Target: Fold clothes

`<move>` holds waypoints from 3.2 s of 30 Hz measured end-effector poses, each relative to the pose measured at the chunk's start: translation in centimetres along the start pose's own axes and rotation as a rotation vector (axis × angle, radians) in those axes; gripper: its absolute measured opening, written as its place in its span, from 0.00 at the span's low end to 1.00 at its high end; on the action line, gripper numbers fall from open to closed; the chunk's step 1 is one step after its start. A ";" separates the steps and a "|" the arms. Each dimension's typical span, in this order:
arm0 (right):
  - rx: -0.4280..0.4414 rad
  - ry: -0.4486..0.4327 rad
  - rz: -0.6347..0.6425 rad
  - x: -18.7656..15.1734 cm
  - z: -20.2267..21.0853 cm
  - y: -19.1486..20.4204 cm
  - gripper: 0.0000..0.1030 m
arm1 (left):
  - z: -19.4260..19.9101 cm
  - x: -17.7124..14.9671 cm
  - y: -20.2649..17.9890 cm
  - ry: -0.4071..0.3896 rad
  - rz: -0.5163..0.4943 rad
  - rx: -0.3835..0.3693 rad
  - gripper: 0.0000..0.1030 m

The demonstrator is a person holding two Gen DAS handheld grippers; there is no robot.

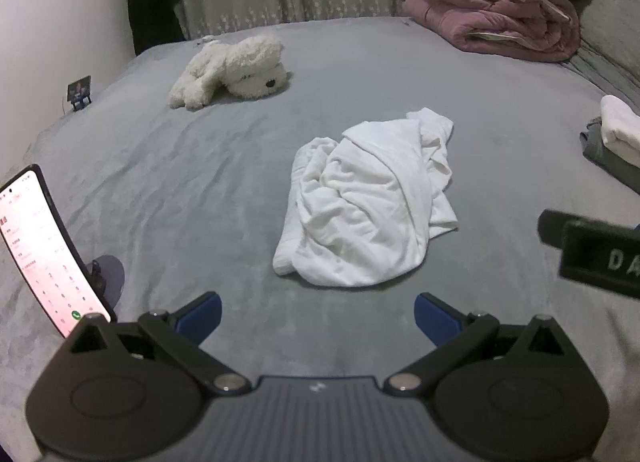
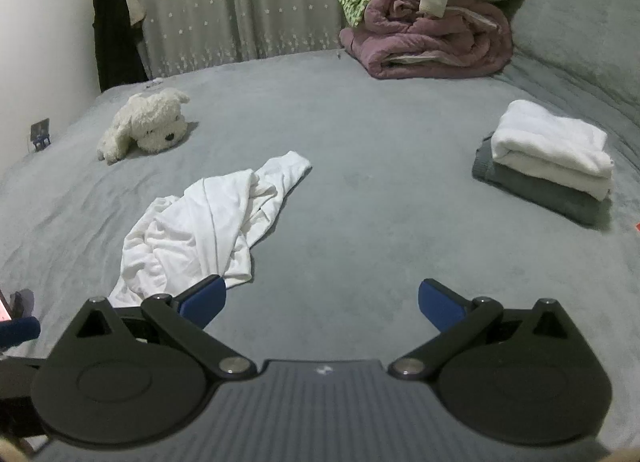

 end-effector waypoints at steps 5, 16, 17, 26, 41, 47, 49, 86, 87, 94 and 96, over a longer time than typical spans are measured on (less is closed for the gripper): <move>0.005 0.037 -0.025 -0.7 -0.2 -0.6 1.00 | -0.2 -0.1 0.1 0.017 0.017 -0.004 1.00; 0.020 0.067 -0.057 -1.0 -1.7 -0.5 1.00 | -1.4 0.0 0.1 0.062 0.012 -0.020 1.00; 0.021 0.069 -0.058 -1.0 -1.8 -0.5 1.00 | -1.3 0.0 0.0 0.059 0.009 -0.018 1.00; 0.021 0.079 -0.064 -1.2 -1.8 -0.6 1.00 | -1.4 -0.1 -0.2 0.052 0.003 -0.006 1.00; 0.021 0.093 -0.063 -1.5 -1.9 -0.7 1.00 | -1.6 0.0 -0.1 0.051 0.001 0.002 1.00; 0.022 0.097 -0.059 -1.6 -2.0 -0.5 1.00 | -1.8 0.0 0.1 0.052 0.004 0.004 1.00; 0.022 0.099 -0.059 -1.6 -2.0 -0.5 1.00 | -1.8 0.0 0.2 0.053 0.005 0.006 1.00; 0.037 0.127 -0.063 -1.8 -2.9 -0.5 1.00 | -2.4 0.4 0.8 0.058 0.000 0.024 1.00; 0.039 0.132 -0.066 -1.9 -3.1 -0.5 1.00 | -2.6 0.5 0.9 0.055 0.001 0.030 1.00; 0.052 0.144 -0.046 -1.5 -4.0 -0.4 1.00 | -4.5 1.0 0.6 0.137 -0.006 0.021 1.00; 0.049 0.141 -0.045 -1.3 -4.3 -0.5 1.00 | -5.3 1.3 0.6 0.146 -0.009 0.029 1.00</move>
Point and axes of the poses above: each gripper's, at about its wrist camera, not at the fingertips, and z roughly against the way its jaws point, y to its left, x to its top, the point moved 8 cm from there along -z, roughly the way its jaws point, and after that the axes turned 11 degrees about x, right-handed, at the moved point
